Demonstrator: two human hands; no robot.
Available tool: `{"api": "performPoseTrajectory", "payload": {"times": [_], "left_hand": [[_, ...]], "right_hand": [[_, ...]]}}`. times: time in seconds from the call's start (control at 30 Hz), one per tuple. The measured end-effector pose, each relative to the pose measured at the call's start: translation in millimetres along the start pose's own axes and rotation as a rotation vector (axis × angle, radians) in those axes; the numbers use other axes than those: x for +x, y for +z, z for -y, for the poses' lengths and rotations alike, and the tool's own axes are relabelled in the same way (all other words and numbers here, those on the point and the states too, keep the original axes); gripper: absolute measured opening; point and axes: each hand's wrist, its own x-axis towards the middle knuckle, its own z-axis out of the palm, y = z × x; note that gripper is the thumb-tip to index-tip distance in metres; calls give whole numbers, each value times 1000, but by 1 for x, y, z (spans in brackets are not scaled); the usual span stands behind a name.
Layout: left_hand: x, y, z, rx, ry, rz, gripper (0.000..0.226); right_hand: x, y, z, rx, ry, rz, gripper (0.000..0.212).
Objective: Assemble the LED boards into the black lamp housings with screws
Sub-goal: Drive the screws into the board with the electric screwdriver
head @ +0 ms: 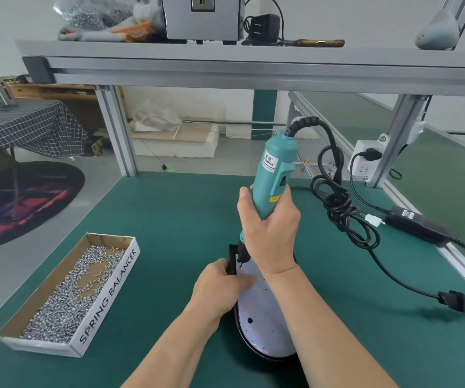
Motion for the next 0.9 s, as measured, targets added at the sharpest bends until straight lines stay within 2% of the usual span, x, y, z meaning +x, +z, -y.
{"api": "performPoseTrajectory", "payload": {"times": [0.17, 0.27, 0.43, 0.57, 0.73, 0.9], "left_hand": [[0, 1, 0, -11, -11, -13, 39], [-2, 1, 0, -15, -4, -10, 47], [-3, 0, -1, 9, -3, -12, 48], [-3, -2, -3, -2, -5, 4, 42], [-4, -2, -4, -22, -5, -13, 42], [-7, -1, -4, -45, -3, -26, 44]], "right_hand": [[1, 2, -3, -5, 39, 40, 31], [2, 1, -7, 2, 94, 8, 29], [-1, -2, -8, 35, 113, 9, 29], [5, -11, 1, 82, 94, 25, 38], [28, -40, 4, 133, 134, -113, 33], [36, -84, -12, 105, 260, -267, 29]]}}
